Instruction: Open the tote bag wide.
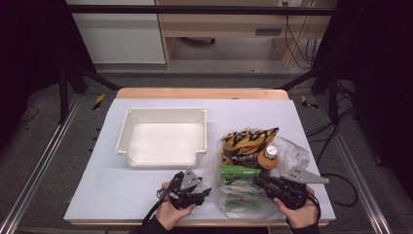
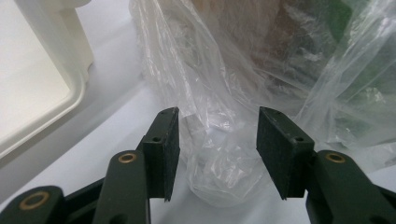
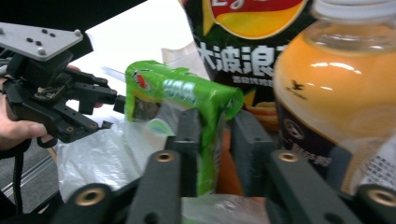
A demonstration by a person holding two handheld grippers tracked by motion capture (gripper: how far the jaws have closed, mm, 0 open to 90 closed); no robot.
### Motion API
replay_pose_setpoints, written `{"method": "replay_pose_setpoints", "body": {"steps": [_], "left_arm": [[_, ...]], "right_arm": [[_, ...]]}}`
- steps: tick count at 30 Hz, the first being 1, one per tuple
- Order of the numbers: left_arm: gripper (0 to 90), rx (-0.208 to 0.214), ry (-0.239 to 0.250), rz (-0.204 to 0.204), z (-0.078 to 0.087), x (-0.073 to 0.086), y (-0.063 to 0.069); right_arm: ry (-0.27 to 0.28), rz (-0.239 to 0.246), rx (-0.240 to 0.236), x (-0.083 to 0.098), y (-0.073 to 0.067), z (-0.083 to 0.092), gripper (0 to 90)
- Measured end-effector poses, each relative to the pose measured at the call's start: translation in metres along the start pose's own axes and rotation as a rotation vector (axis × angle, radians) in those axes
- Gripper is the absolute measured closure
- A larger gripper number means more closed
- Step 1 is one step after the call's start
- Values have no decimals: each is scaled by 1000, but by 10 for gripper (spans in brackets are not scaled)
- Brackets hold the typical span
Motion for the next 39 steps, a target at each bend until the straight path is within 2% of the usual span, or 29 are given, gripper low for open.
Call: {"method": "replay_pose_setpoints", "body": {"steps": [3, 6, 9, 14, 16, 18, 21, 25, 27, 29, 33, 39], "left_arm": [[491, 1, -3, -1, -1, 0, 0], [492, 1, -3, -1, -1, 1, 0], [492, -1, -4, -2, -2, 1, 0], [493, 0, -10, -2, -2, 2, 0], [493, 1, -12, -3, -3, 3, 0], [494, 1, -12, -3, -3, 3, 0], [494, 0, -13, -4, -3, 3, 1], [495, 1, -17, -6, -5, 3, 1], [496, 1, -16, -6, -5, 3, 1], [495, 2, -16, -5, -4, 3, 1], [495, 0, -15, -5, -4, 3, 1], [495, 3, -16, -7, -5, 3, 2]], "right_arm": [[22, -23, -4, -4, 2, 4, 625], [68, -41, 8, -12, 2, 9, 589], [81, -52, 25, -14, 4, 10, 592], [37, -55, 18, -5, 5, -1, 572], [-7, -54, -3, 0, 5, -5, 546], [-32, -36, 1, 4, 5, -8, 537], [-33, -41, 9, 5, 9, -8, 525], [-51, -54, -16, 6, 10, -15, 524], [-65, -61, -49, 8, 8, -21, 548], [-72, -56, -74, 9, 5, -26, 630], [-41, -70, -107, 5, -1, -22, 726], [39, -16, -85, -10, -4, -3, 742]]}}
Point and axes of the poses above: each handheld gripper's, and its own axes: z roughly backward along the jaws, x roughly out of its underside, y roughly to its right, the point moved 4 cm from there along -z, roughly forward along the jaws, and after that the axes turned 7 degrees about -z, right-handed, at the moved point
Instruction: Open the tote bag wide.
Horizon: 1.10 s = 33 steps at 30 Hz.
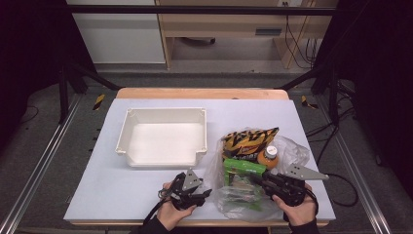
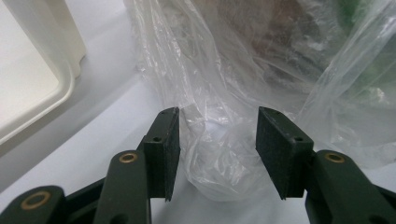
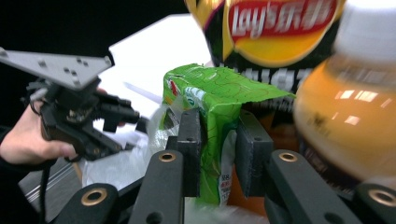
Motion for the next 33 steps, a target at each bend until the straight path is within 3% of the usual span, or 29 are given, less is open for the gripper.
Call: {"method": "replay_pose_setpoints", "body": {"steps": [9, 18, 29, 33], "left_arm": [[494, 2, -1, 2, 0, 0, 0], [493, -4, 20, 8, 7, -3, -2], [427, -29, 182, 36, 56, -28, -13], [400, -52, 246, 50, 77, -38, -22]], "right_arm": [[126, 137, 31, -25, -15, 16, 747], [212, 167, 29, -52, -23, 26, 747], [281, 177, 13, -81, -32, 23, 748], [270, 184, 3, -88, -37, 18, 748]]}}
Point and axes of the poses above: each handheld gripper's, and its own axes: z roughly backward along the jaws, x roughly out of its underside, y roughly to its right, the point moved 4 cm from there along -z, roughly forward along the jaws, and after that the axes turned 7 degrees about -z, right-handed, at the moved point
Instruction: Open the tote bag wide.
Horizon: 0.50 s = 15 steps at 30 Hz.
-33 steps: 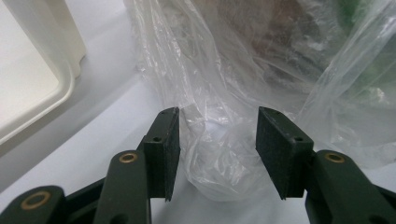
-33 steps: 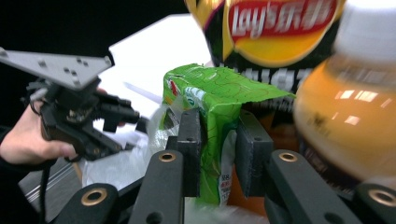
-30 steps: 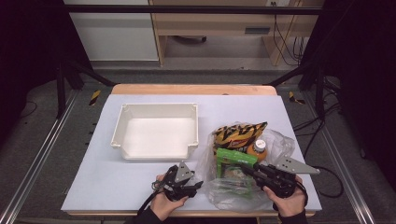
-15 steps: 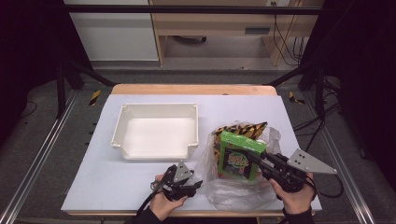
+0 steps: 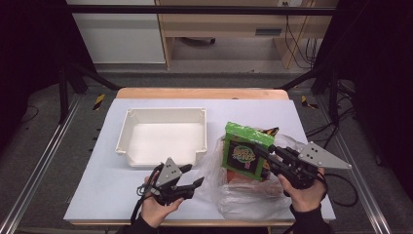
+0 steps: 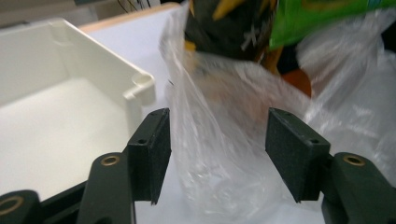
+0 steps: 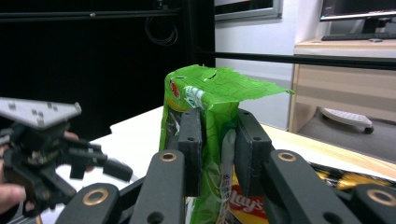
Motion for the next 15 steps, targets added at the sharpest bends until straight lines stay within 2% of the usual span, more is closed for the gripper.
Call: {"method": "replay_pose_setpoints", "body": {"steps": [6, 10, 15], "left_arm": [[368, -34, 65, 41, 20, -13, -20], [349, -71, 102, 67, 31, -18, -34], [339, -84, 148, 88, 41, -24, -44]], "right_arm": [[-22, 5, -31, 1, -8, -14, 749], [-37, 8, -55, 4, -15, -25, 748], [-62, 15, -87, 8, -26, -42, 748]]}}
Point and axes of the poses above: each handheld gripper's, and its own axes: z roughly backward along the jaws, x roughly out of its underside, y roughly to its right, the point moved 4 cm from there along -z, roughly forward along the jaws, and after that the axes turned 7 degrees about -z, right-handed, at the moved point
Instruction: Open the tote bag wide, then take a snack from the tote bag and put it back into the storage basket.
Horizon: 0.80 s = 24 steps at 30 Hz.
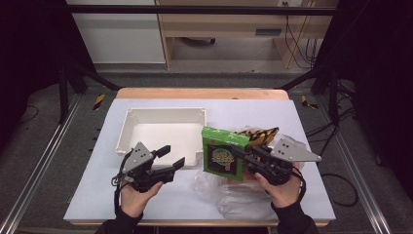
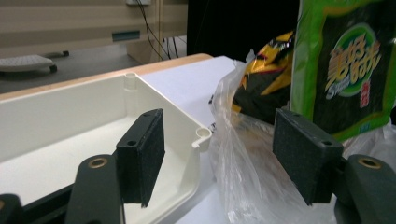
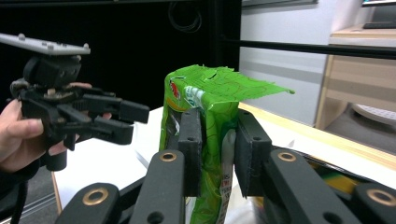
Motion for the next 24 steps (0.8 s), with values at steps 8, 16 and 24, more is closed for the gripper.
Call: {"method": "replay_pose_setpoints", "body": {"steps": [8, 16, 24], "left_arm": [[334, 17, 35, -13, 6, -8, 1], [338, 46, 24, -31, 0, -6, 5], [354, 76, 7, -47, -7, -1, 5]], "right_arm": [[-33, 11, -35, 4, -13, -26, 748], [-63, 19, -72, 11, -22, -43, 748], [-93, 29, -102, 19, -28, -53, 748]]}}
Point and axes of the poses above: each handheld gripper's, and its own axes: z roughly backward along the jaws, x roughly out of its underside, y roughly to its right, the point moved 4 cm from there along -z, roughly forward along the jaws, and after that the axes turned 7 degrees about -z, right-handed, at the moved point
